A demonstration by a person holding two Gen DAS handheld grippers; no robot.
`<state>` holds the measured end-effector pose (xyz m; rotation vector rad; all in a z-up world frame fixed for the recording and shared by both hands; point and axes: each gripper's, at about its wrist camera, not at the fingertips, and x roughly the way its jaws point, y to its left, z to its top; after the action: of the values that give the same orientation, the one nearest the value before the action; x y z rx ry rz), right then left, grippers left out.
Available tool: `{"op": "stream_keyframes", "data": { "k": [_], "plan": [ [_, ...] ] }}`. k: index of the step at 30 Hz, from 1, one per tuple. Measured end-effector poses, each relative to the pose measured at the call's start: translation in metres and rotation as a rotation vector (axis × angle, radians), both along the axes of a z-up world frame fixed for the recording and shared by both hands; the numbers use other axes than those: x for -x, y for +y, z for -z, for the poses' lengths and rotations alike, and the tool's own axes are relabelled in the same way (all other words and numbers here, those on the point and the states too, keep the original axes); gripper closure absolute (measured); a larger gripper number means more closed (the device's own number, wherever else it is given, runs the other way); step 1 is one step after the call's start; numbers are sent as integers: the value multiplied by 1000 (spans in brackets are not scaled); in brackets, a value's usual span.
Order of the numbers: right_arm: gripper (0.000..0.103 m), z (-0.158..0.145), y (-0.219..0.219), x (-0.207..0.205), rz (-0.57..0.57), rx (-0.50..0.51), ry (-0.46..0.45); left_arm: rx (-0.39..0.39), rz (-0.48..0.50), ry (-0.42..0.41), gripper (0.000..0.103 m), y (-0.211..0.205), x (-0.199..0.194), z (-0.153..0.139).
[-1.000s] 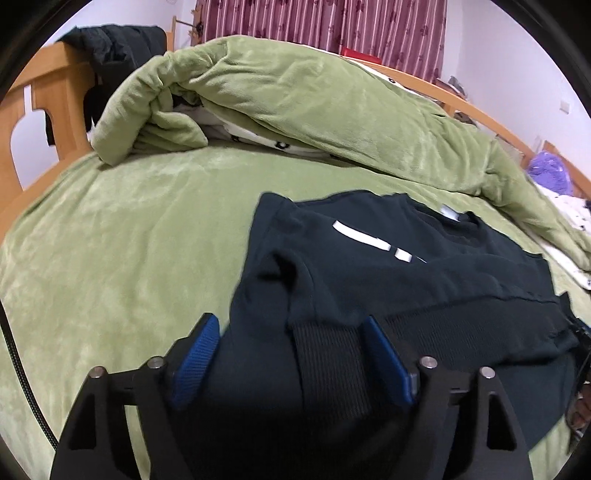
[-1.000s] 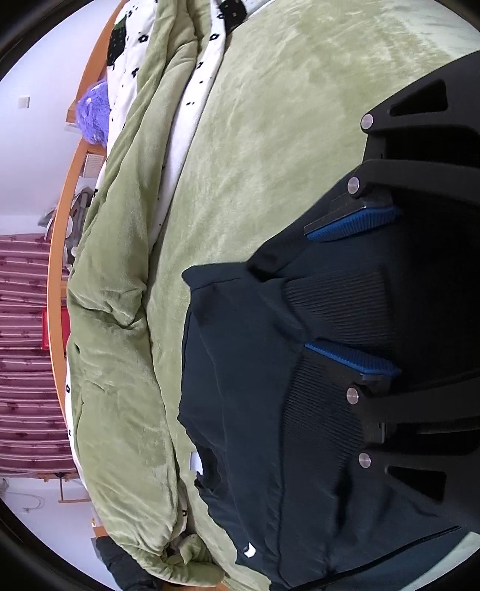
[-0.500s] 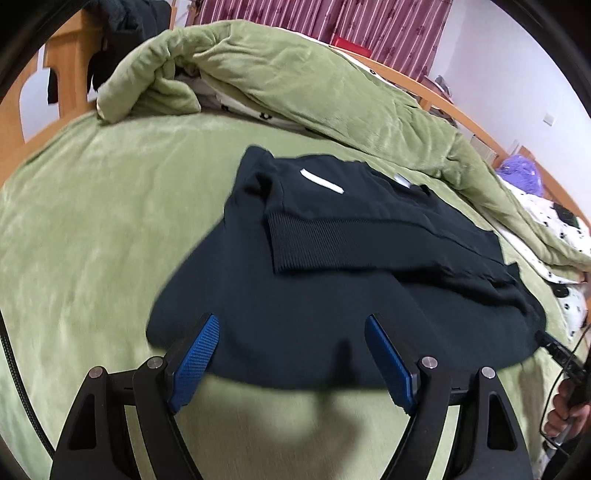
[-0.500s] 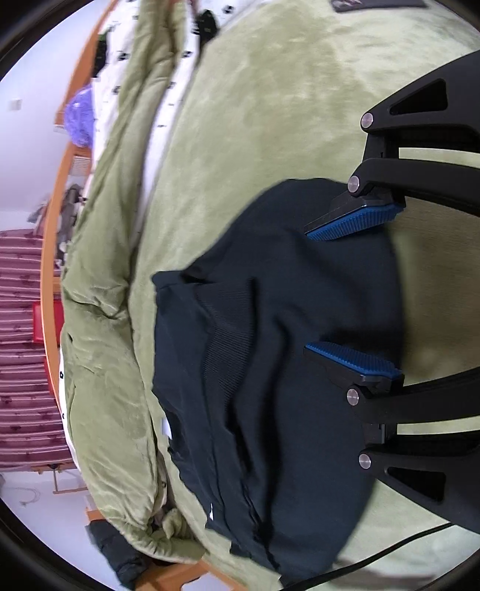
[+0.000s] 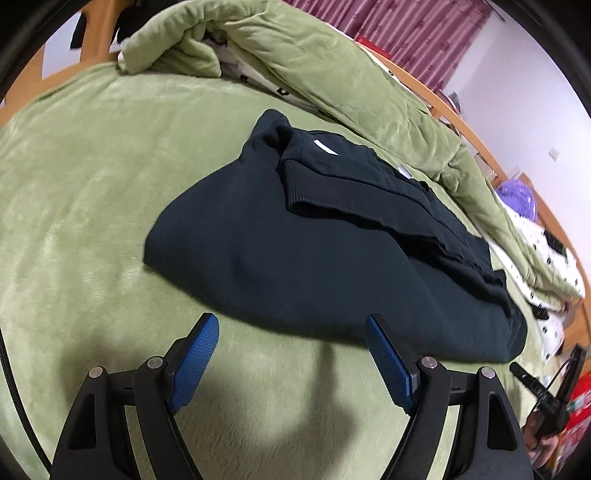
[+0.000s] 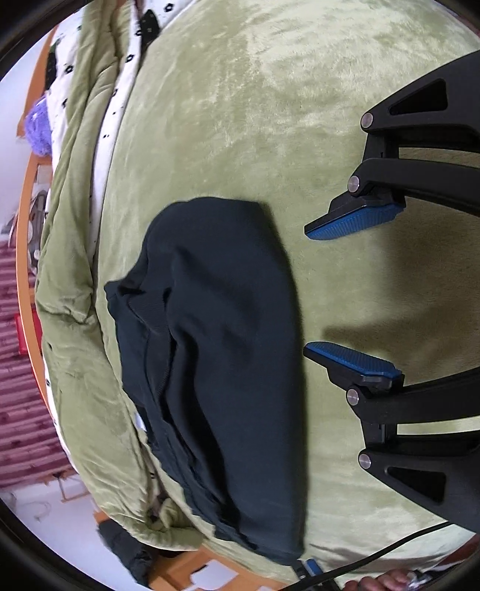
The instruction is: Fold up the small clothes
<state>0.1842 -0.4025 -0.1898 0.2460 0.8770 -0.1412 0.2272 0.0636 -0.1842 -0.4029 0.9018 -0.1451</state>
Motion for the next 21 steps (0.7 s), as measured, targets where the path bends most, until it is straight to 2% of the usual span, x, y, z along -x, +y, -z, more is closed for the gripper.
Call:
{"op": "stream_keyframes", "data": {
  "k": [5,8,13,17,21],
  "plan": [
    [46,4,-8,-19,33,-89,-7,70,-31,33,24,2,-21,14],
    [43,7,-9,-33,53,-114,0,74,-49,33,24,1,-31,17],
    [35,13,-7,-49,77,-111,20,33,-70,37,25,-4,-45,17],
    [35,12,0,-48,74,-56,36,-30,-61,16,26,-10,-43,17],
    [37,13,0,-35,65,-50,39,-58,-35,-4,26,-12,-35,17]
  ]
}}
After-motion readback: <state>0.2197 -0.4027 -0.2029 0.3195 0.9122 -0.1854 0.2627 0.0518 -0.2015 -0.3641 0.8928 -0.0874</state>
